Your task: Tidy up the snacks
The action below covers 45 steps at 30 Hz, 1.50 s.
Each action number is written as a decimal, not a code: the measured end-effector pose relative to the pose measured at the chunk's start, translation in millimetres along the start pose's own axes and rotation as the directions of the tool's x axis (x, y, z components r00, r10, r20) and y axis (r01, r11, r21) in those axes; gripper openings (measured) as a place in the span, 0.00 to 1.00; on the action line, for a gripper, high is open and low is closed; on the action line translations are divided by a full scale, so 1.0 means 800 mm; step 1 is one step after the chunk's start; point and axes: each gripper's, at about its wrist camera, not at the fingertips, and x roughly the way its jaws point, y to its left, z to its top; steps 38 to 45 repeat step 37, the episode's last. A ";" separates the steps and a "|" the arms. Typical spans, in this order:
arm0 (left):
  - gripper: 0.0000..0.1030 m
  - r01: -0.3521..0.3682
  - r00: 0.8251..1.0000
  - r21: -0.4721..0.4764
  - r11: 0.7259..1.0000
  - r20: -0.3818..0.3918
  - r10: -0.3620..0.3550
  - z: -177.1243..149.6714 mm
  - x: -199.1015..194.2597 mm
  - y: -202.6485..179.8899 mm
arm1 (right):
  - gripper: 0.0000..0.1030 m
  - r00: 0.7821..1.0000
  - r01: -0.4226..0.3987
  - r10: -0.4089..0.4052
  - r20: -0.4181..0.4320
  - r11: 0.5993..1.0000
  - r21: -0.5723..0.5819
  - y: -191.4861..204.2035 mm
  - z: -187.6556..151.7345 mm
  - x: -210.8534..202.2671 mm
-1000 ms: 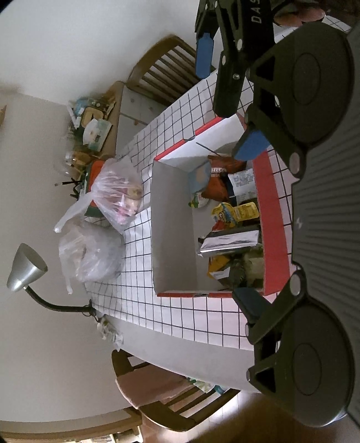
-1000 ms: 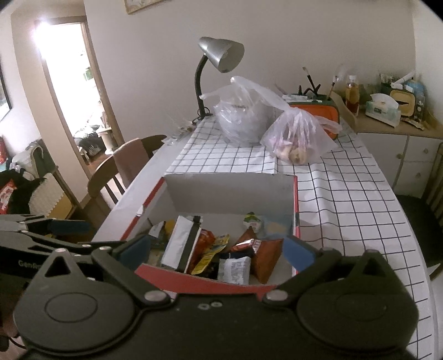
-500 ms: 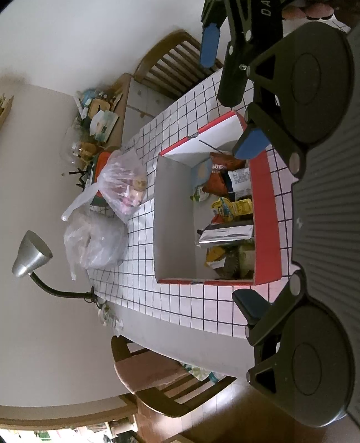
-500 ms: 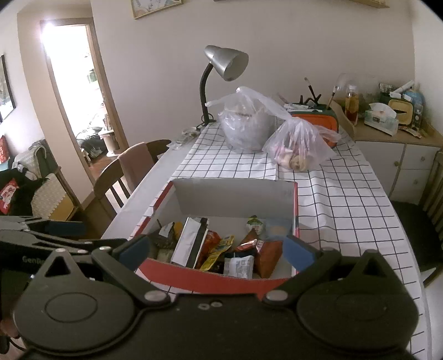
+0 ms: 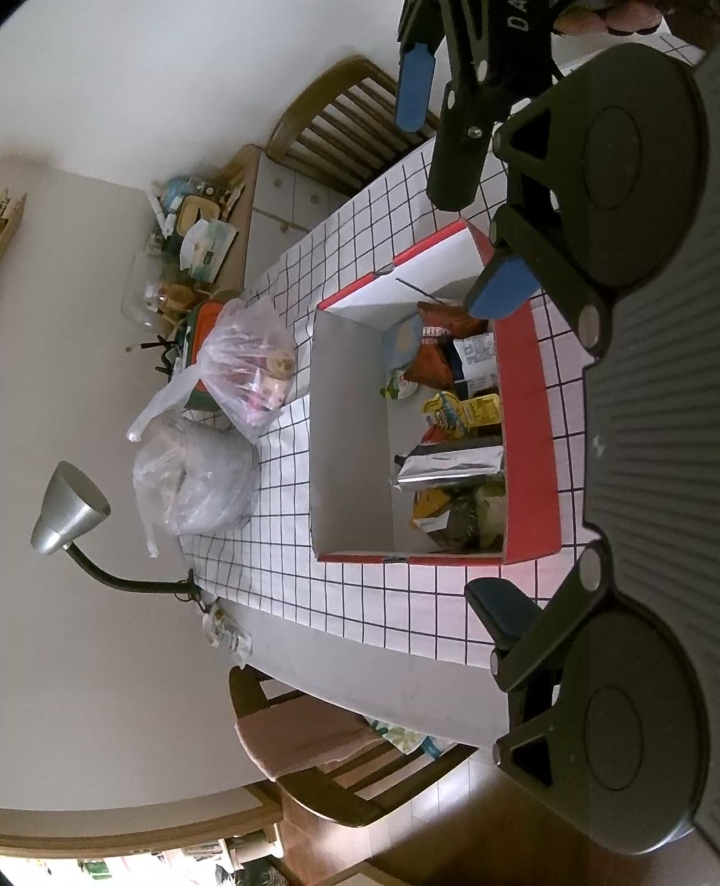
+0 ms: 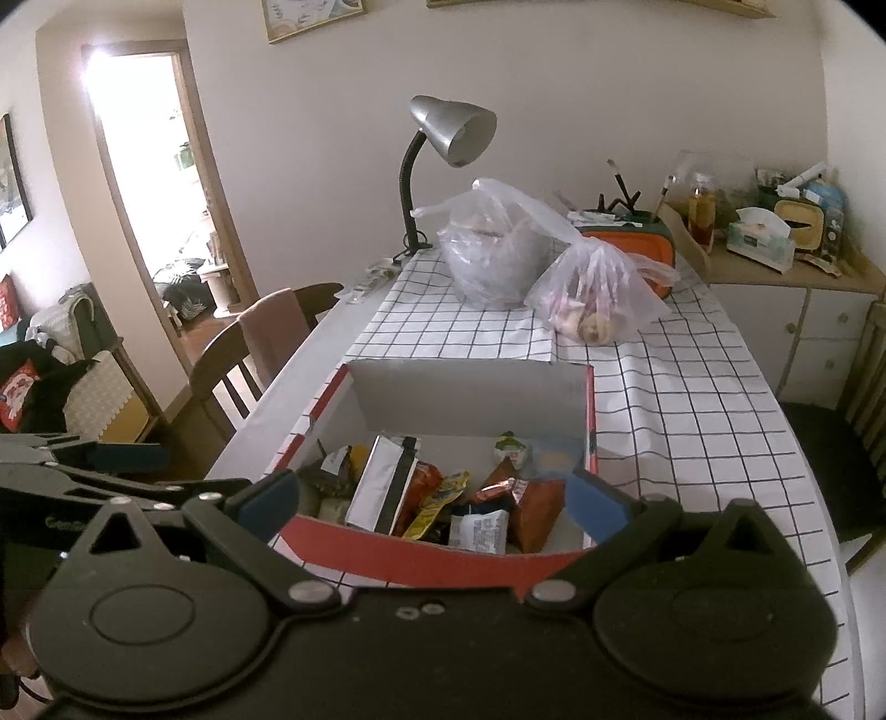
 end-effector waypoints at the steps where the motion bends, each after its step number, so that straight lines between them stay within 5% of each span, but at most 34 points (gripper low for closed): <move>1: 0.98 0.000 1.000 -0.001 1.000 -0.001 0.000 -0.001 0.000 0.000 | 1.00 1.000 0.001 -0.001 0.000 1.000 0.003 0.000 0.000 0.000; 45: 0.98 0.024 1.000 0.015 1.000 -0.012 -0.024 -0.021 -0.024 0.003 | 1.00 0.999 0.053 -0.053 0.000 0.996 0.066 0.005 -0.035 -0.034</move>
